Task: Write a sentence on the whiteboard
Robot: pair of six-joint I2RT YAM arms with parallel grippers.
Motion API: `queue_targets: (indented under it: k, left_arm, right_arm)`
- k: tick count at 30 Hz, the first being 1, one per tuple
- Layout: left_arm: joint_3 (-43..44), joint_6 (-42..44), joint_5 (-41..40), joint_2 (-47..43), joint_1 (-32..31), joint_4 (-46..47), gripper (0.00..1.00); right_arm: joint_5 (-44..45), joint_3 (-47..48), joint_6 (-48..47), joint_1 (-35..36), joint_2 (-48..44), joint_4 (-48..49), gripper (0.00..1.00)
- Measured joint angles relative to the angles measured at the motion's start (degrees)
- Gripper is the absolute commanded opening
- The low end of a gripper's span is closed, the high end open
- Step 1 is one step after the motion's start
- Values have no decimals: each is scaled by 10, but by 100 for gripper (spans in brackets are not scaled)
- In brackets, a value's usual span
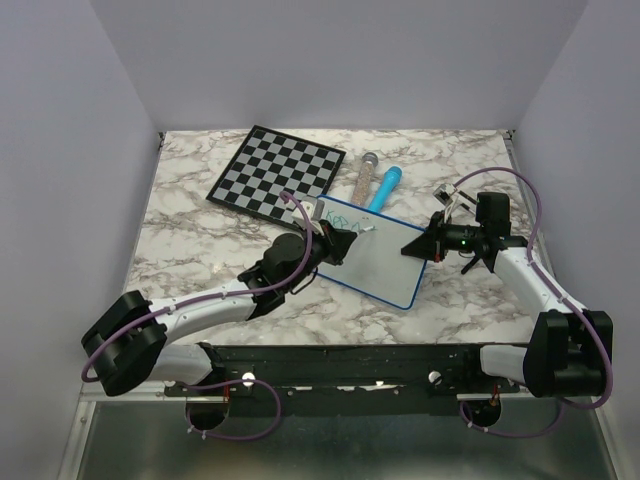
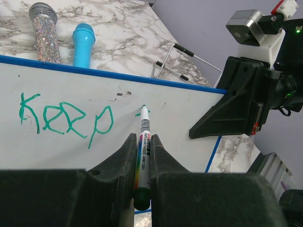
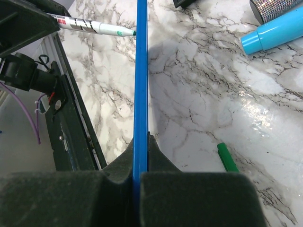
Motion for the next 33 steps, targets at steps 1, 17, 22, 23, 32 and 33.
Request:
queue_targets:
  k: [1,17,22,23,32,33]
  left_arm:
    - [2,0,0,1,0,0,0]
    - [11,3,0,4,0,-3,0]
    - [11,3,0,4,0,-5,0]
    - [11,3,0,4,0,-5,0]
    - [10,-2,0,0,0,-14,0]
    - [9,-2,0,-1,0,-16,0]
  right_arm:
    - [0,0,0,0,0,0,1]
    - [0,0,0,0,0,0,1]
    - [0,0,0,0,0,0,1]
    - [0,0,0,0,0,0,1]
    - [0,0,0,0,0,0,1]
    - [0,0,0,0,0,0,1]
